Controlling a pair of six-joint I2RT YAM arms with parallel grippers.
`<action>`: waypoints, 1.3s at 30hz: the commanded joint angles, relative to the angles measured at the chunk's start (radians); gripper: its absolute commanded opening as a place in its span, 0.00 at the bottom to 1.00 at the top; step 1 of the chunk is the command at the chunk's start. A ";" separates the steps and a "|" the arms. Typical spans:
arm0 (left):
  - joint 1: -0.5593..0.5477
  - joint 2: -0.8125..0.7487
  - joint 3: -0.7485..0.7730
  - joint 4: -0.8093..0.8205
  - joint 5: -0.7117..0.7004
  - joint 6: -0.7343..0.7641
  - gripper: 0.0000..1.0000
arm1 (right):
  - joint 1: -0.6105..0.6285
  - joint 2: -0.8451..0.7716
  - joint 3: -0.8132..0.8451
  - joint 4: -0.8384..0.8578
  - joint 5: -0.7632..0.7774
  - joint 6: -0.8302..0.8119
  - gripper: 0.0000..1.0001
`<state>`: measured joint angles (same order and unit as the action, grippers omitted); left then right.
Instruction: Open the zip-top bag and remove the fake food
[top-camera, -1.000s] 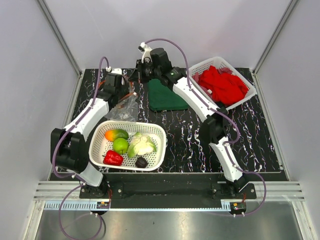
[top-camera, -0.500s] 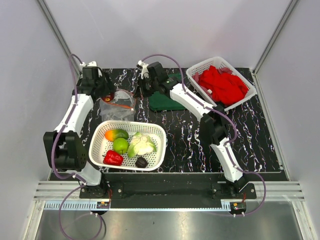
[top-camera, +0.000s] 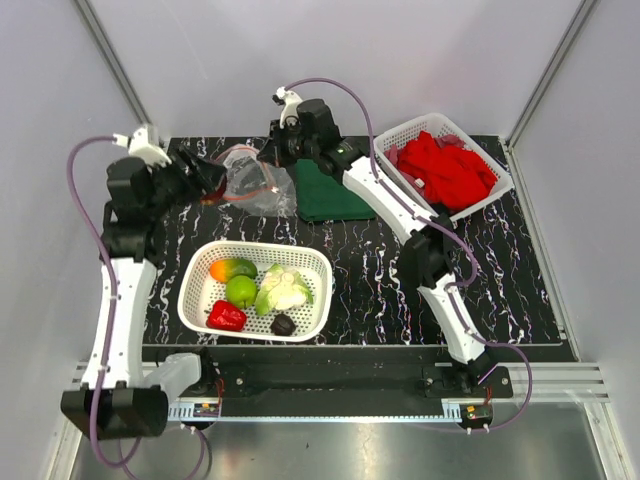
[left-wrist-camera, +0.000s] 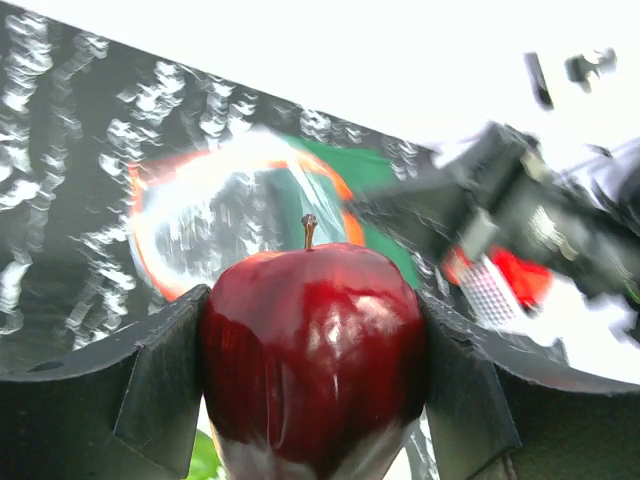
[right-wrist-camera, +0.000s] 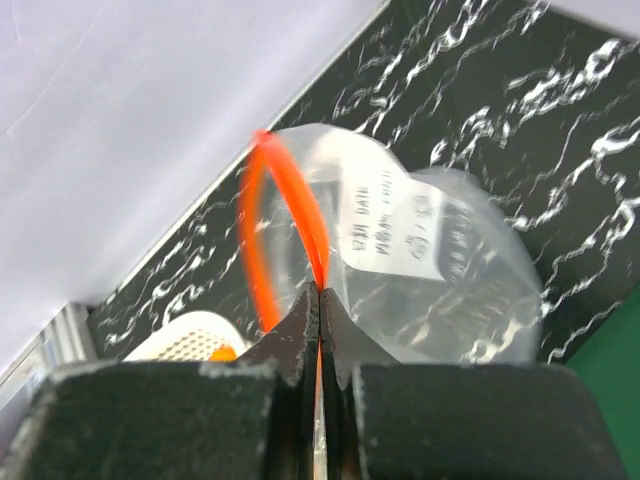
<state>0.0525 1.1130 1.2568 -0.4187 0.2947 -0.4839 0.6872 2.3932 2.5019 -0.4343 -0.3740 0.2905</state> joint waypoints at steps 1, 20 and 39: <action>0.003 -0.085 -0.226 0.035 0.184 -0.096 0.00 | -0.005 0.049 0.047 0.121 0.050 -0.037 0.00; -0.002 -0.306 -0.750 0.213 0.391 -0.327 0.00 | 0.032 0.353 0.239 0.511 -0.028 -0.024 0.17; -0.002 -0.292 -0.726 0.117 0.308 -0.254 0.99 | 0.071 0.064 0.140 0.153 0.200 0.061 1.00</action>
<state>0.0521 0.8497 0.4507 -0.2451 0.6353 -0.7895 0.7555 2.6133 2.6343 -0.1577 -0.2703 0.3328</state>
